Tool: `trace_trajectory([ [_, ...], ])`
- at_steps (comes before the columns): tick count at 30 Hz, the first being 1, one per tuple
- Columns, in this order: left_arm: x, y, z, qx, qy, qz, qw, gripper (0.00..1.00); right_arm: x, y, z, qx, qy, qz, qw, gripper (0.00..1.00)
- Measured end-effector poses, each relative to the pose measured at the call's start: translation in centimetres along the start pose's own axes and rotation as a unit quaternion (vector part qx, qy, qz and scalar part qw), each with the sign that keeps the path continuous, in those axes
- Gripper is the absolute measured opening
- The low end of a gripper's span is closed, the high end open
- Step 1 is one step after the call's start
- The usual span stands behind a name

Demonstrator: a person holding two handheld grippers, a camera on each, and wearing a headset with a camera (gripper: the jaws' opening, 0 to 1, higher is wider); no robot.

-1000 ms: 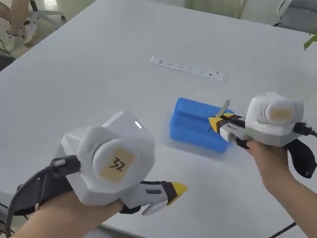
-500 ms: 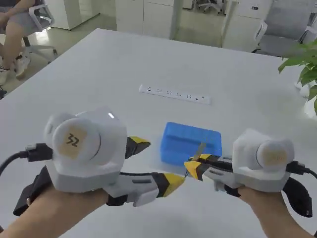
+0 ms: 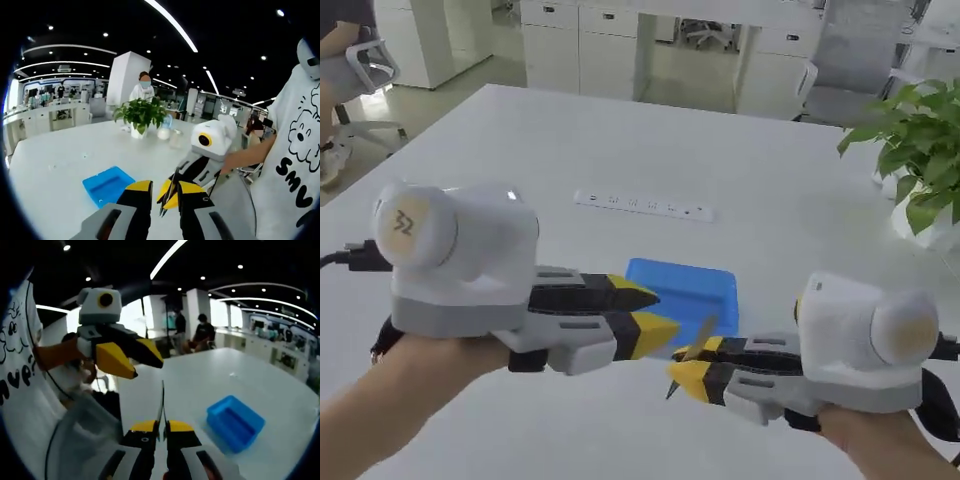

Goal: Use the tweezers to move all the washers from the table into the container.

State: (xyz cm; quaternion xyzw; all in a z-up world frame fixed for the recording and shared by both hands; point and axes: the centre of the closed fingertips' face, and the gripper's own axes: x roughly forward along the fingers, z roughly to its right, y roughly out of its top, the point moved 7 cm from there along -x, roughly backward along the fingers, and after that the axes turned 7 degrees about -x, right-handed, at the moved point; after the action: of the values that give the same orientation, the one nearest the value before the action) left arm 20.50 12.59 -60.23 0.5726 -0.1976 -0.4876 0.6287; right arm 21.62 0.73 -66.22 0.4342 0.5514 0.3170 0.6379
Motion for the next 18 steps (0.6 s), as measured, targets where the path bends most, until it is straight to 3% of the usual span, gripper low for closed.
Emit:
trace_trajectory([
  [1, 0.1, -0.1, 0.3, 0.007, -0.022, -0.008, 0.9997, 0.17, -0.1, 0.0, -0.2, 0.002, 0.005, 0.003, 1.0, 0.04],
  [4, 0.5, -0.3, 0.6, 0.0, -0.049, -0.019, 0.9986, 0.18, -0.2, -0.2, -0.7, -0.005, 0.017, -0.003, 0.9998, 0.03],
  [7, 0.9, -0.3, 1.0, 0.012, -0.075, -0.023, 0.9968, 0.18, -0.3, -0.4, -1.1, -0.018, 0.025, -0.015, 0.9994, 0.03],
  [14, 1.6, -0.6, 1.8, 0.036, -0.111, -0.042, 0.9923, 0.16, -0.1, -0.6, -1.7, -0.03, 0.052, -0.033, 0.9976, 0.03],
  [18, 2.0, -0.8, 2.0, 0.043, -0.123, -0.055, 0.9899, 0.1, 0.3, -0.8, -2.2, -0.047, 0.066, -0.051, 0.9954, 0.03],
])
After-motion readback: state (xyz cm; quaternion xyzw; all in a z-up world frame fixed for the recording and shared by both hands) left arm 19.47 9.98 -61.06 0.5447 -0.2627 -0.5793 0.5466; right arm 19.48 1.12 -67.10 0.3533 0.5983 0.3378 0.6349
